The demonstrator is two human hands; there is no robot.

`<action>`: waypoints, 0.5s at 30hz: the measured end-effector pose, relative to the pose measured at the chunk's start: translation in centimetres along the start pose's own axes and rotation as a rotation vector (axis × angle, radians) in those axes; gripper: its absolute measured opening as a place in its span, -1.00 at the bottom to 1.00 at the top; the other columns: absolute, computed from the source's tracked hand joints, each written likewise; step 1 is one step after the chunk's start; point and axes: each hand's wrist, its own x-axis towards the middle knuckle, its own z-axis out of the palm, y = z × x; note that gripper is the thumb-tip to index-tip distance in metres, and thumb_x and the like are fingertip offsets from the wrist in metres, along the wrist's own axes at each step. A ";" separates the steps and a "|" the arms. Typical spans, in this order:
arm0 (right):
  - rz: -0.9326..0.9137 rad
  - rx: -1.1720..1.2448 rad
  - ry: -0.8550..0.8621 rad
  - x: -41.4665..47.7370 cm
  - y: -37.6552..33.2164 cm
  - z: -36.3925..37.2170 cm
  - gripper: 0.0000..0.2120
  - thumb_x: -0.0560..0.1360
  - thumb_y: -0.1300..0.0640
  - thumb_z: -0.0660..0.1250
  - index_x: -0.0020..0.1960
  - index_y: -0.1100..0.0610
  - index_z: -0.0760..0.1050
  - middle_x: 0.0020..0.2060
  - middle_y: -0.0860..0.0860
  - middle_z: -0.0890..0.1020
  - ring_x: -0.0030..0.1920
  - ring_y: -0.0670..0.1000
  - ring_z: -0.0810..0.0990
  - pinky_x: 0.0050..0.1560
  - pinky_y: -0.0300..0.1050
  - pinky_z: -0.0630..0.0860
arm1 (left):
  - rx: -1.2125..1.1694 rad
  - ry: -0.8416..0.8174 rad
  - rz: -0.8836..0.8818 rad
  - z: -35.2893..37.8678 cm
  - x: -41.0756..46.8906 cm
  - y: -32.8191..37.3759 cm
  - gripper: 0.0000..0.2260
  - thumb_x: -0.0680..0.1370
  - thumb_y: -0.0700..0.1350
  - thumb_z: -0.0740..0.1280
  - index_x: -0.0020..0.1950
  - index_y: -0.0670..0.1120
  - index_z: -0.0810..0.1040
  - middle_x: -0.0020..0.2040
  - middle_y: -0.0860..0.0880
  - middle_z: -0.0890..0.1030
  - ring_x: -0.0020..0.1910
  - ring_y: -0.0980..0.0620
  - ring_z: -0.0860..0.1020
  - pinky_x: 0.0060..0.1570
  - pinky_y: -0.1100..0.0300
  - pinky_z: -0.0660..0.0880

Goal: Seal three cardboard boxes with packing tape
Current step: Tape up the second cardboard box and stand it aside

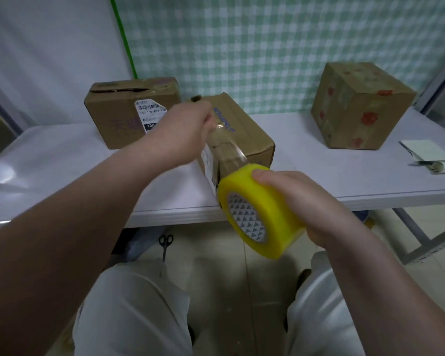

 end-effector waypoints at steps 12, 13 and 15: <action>0.107 -0.096 0.105 0.2 -0.3 0.7 -0.59 0.49 -0.24 0.27 -0.18 0.12 0.53 -0.11 0.12 0.64 -0.08 0.12 0.61 0.05 0.08 0.53 | 0.050 -0.039 0.067 0.1 5.7 -2.6 -0.83 0.63 -0.11 0.19 -0.12 -0.14 0.42 -0.31 0.06 0.38 -0.30 0.03 0.36 -0.36 0.21 0.22; 0.106 -0.100 0.117 0.1 -0.3 0.7 -0.60 0.50 -0.24 0.26 -0.18 0.11 0.52 -0.11 0.11 0.63 -0.08 0.11 0.60 0.04 0.06 0.53 | 0.027 -0.055 0.057 0.4 5.7 -2.8 -0.84 0.63 -0.11 0.19 -0.11 -0.14 0.43 -0.31 0.07 0.39 -0.32 0.09 0.35 -0.39 0.30 0.22; 0.088 -0.111 0.149 0.2 -0.4 0.7 -0.56 0.50 -0.22 0.26 -0.13 0.18 0.54 -0.10 0.16 0.64 -0.07 0.14 0.61 0.06 0.09 0.53 | -0.023 -0.082 0.038 0.8 5.8 -3.2 -0.84 0.62 -0.10 0.20 -0.11 -0.14 0.45 -0.29 0.06 0.41 -0.32 0.11 0.36 -0.37 0.31 0.24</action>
